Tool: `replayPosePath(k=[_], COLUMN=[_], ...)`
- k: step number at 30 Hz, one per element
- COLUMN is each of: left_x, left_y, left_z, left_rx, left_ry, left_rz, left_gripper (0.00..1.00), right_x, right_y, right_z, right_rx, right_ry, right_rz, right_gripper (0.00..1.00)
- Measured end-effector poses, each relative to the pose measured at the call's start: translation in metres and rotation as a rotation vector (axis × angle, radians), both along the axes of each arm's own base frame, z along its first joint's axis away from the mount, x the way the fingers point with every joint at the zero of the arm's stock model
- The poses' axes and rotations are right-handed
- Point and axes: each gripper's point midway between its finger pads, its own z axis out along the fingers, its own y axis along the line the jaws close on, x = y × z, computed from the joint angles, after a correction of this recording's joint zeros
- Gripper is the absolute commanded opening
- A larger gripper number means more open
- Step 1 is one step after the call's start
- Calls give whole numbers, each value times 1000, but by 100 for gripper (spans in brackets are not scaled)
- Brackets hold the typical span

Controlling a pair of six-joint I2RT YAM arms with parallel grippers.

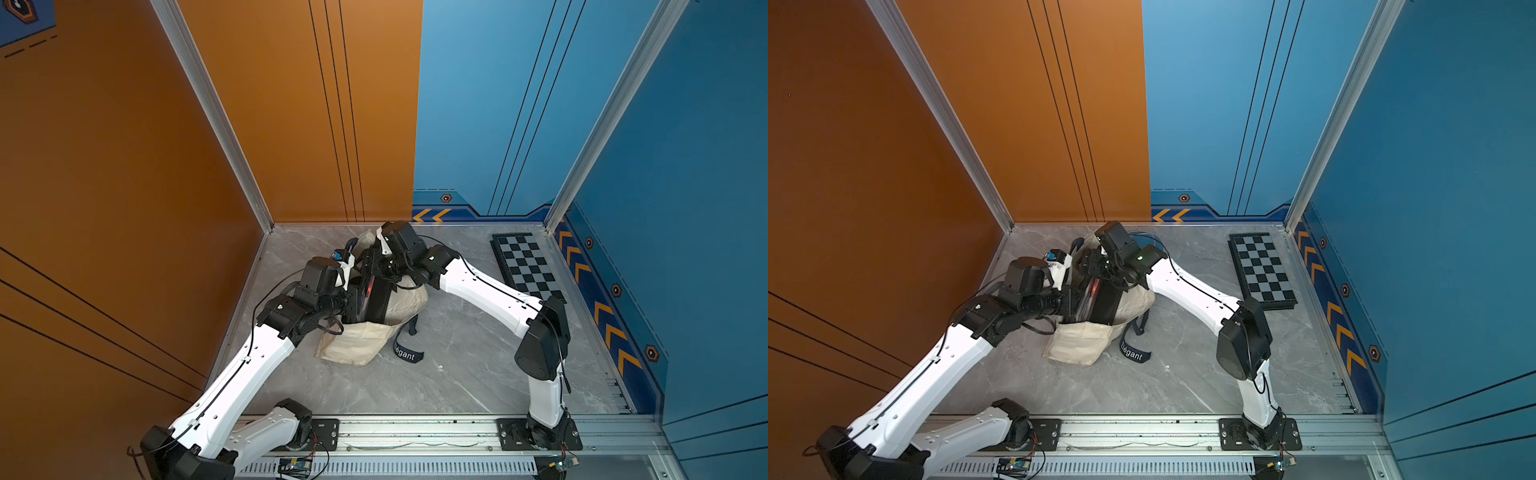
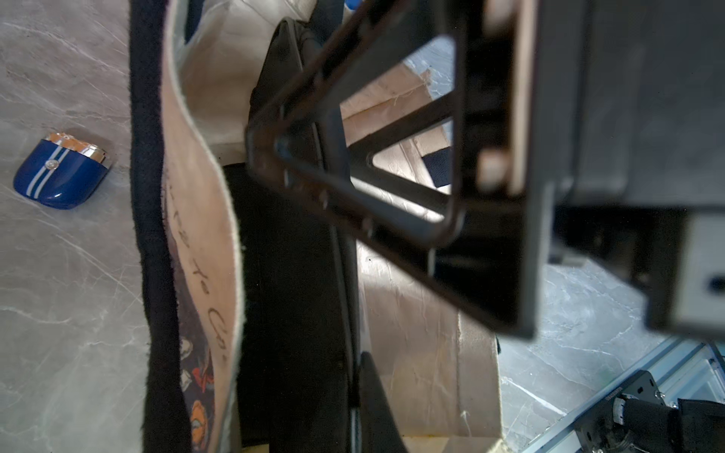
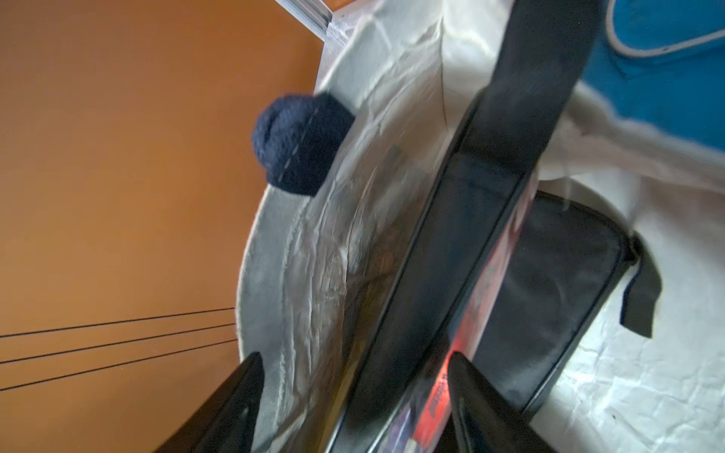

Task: Remove the ping pong set from the canvas bag
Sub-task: Pick up the ping pong set from the canvas bag.

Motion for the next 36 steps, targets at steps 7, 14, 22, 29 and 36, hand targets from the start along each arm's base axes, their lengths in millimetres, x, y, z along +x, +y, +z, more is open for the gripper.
replayPosePath(k=[7,14,22,29,36], left_x=[-1,-11,-7,-7,15], left_y=[-1,-2,-4,11,36], left_z=[1,-5,16,88,96], left_rx=[47,63,40,-49,-20], left_ry=[-33,-47,-138,-338,-315], left_rz=[5,-19,-19,46,189], left_gripper=[0,0,55,71,71], right_x=[-8,-9,-5,4,5], right_y=[3,7,4,-17,-22], right_z=[-28,-31,-23,-35,-42], right_rx=[-93,-96,-108,-197,-236], right_ry=[29,35,12,-4,-22], right_rz=[31,37,26,9,2], right_gripper=[64,28,14,14,13])
